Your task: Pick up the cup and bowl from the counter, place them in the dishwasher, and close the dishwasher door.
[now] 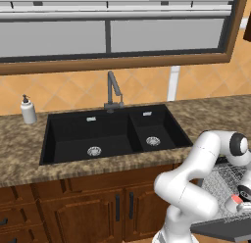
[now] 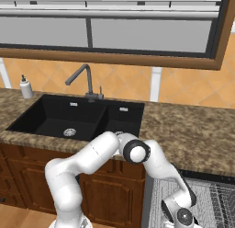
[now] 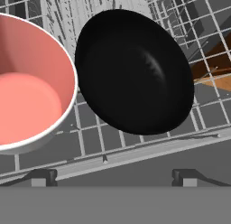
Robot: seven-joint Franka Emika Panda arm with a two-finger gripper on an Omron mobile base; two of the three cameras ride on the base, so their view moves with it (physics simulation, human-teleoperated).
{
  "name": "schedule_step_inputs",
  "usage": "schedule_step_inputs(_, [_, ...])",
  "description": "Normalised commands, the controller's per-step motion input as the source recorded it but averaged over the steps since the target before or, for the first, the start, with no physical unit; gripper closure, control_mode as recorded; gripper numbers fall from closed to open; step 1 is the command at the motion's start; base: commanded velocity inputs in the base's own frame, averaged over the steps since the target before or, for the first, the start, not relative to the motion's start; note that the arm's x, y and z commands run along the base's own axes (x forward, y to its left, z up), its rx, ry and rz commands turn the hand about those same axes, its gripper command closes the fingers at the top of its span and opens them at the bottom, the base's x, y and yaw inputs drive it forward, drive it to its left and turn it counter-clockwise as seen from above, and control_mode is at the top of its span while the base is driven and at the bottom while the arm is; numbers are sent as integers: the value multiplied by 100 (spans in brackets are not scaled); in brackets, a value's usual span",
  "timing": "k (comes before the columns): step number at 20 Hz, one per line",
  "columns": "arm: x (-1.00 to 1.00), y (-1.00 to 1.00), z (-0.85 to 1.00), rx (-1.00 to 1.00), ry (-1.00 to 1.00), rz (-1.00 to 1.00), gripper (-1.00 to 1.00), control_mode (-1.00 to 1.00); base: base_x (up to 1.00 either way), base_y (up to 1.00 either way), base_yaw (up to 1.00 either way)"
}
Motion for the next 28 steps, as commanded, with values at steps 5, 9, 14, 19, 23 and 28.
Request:
schedule_step_inputs(5, [12,2,-62,0,-8,1,-100,-100,0,0,0])
schedule_step_inputs(9, [54,12,-13,0,-18,0,-100,-100,0,0,0])
schedule_step_inputs(14, [72,36,0,-5,-14,-3,-100,-100,0,0,0])
schedule_step_inputs(19, [99,33,1,-10,-1,-3,-100,-100,0,0,0])
schedule_step_inputs(23, [48,7,12,-7,4,-5,-100,-100,0,0,0])
schedule_step_inputs(28, [0,-9,57,-1,17,-9,-100,-100,0,0,0])
